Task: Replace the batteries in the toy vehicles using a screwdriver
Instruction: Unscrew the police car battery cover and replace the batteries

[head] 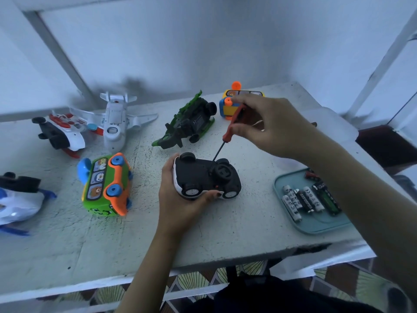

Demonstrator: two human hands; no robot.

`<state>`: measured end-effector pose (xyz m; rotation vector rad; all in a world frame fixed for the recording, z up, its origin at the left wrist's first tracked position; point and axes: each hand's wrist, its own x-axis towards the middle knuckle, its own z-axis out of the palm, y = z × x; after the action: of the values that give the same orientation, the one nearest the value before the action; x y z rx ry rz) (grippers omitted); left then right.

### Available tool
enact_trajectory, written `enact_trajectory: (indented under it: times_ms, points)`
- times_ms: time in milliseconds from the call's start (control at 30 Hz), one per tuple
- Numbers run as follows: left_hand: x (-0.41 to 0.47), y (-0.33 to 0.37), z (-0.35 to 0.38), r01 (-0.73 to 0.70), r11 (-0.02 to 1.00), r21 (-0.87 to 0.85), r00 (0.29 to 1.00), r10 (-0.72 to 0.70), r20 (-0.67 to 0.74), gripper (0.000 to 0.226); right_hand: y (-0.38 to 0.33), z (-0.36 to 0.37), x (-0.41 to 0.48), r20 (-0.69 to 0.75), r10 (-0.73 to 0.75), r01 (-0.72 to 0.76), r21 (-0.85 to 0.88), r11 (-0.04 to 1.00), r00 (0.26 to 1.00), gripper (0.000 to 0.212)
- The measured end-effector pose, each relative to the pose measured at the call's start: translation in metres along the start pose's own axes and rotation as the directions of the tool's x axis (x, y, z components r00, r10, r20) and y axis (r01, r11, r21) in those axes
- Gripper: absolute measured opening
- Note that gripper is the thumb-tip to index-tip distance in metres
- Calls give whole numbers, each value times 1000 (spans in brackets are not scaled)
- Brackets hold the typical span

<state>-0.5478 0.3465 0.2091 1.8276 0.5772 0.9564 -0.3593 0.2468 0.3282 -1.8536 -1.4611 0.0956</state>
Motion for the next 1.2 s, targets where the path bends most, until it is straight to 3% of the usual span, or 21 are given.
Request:
enact_trajectory:
  times_ms: [200,467,567,600,700,900,933,1067,1200]
  points:
    - [-1,-2,0,17,1000,-21,1000,-17,3,95,-4,-3,5,115,-5,8,-24,1000,993,16]
    - [0,-2,0,16,1000,-15,1000,-16,3,95,-14,-9,19,157,192,-183,-75,980,969,49]
    - [0,-1,0,-1,1000,-2,1000,1,3,94,-14,-5,15,32,186,-171,-265,949,982,65]
    - [1,-1,-1,-1,1000,0,1000,1,4,93,-14,-3,13,-9,170,-167,-249,954,985,65]
    - [1,1,-1,3,1000,-1,1000,-3,3,90,-11,4,6,-42,167,-166,34,986,985,50]
    - [1,1,-1,12,1000,-12,1000,-12,-5,92,14,9,-19,-268,115,-98,76,992,957,14]
    - [1,2,-1,13,1000,-14,1000,-13,-4,92,19,10,-27,-260,105,-97,46,994,960,5]
    - [0,5,-2,9,1000,-19,1000,-9,1,88,37,25,-60,-143,75,-110,-254,961,987,28]
    - [0,7,-2,14,999,-41,1000,-13,25,88,40,42,-84,-71,47,-75,-474,877,996,21]
